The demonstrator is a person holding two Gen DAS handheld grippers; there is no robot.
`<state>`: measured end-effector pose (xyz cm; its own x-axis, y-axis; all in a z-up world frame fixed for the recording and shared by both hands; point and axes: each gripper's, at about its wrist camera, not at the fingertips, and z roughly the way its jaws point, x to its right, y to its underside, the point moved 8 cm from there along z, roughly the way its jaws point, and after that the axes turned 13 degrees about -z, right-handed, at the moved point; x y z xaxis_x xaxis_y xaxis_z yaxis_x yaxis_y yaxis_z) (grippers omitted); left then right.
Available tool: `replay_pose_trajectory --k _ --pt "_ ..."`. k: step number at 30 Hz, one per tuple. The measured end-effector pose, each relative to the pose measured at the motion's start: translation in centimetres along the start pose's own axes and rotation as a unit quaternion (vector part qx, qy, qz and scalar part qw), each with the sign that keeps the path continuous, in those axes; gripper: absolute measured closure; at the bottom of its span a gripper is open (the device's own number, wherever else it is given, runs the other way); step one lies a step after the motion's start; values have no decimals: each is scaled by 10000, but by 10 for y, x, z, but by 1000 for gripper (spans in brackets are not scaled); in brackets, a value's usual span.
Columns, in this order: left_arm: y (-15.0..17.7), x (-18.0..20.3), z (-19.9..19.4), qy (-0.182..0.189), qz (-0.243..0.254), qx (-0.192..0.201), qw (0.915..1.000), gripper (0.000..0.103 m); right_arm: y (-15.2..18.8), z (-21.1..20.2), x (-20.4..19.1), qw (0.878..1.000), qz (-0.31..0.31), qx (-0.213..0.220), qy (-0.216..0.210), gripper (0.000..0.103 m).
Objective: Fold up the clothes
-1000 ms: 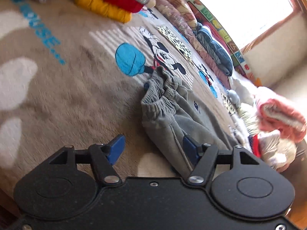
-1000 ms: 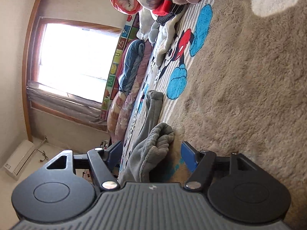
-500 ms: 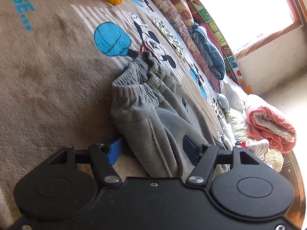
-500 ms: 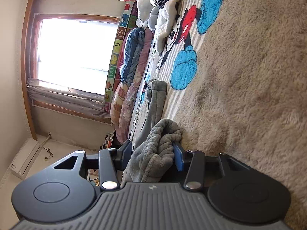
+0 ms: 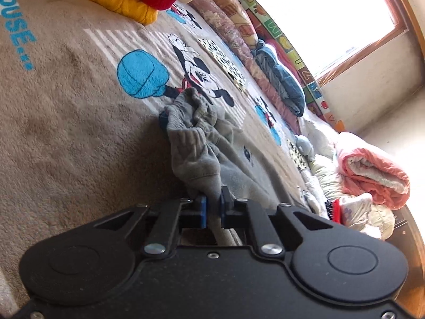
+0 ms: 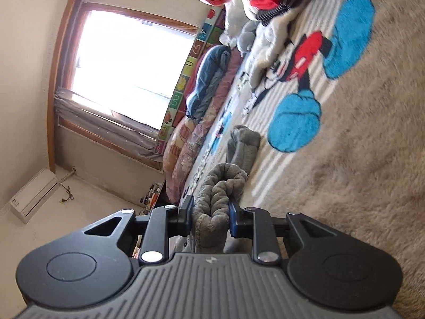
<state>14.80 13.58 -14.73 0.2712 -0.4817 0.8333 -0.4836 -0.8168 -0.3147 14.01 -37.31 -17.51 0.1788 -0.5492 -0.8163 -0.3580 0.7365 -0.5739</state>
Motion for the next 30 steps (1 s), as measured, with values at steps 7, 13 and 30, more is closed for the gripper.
replay_pose_trajectory --k 7,13,30 --pt "-3 -19 -19 -124 -97 -50 9999 97 37 -36 19 9925 380 -887 750 76" --pt "-4 -28 -28 -251 -68 -119 9996 97 51 -51 10 9872 41 -1180 1070 74" --pt "7 -24 -2 -787 602 89 9950 84 26 -9 20 9909 -312 -937 910 68"
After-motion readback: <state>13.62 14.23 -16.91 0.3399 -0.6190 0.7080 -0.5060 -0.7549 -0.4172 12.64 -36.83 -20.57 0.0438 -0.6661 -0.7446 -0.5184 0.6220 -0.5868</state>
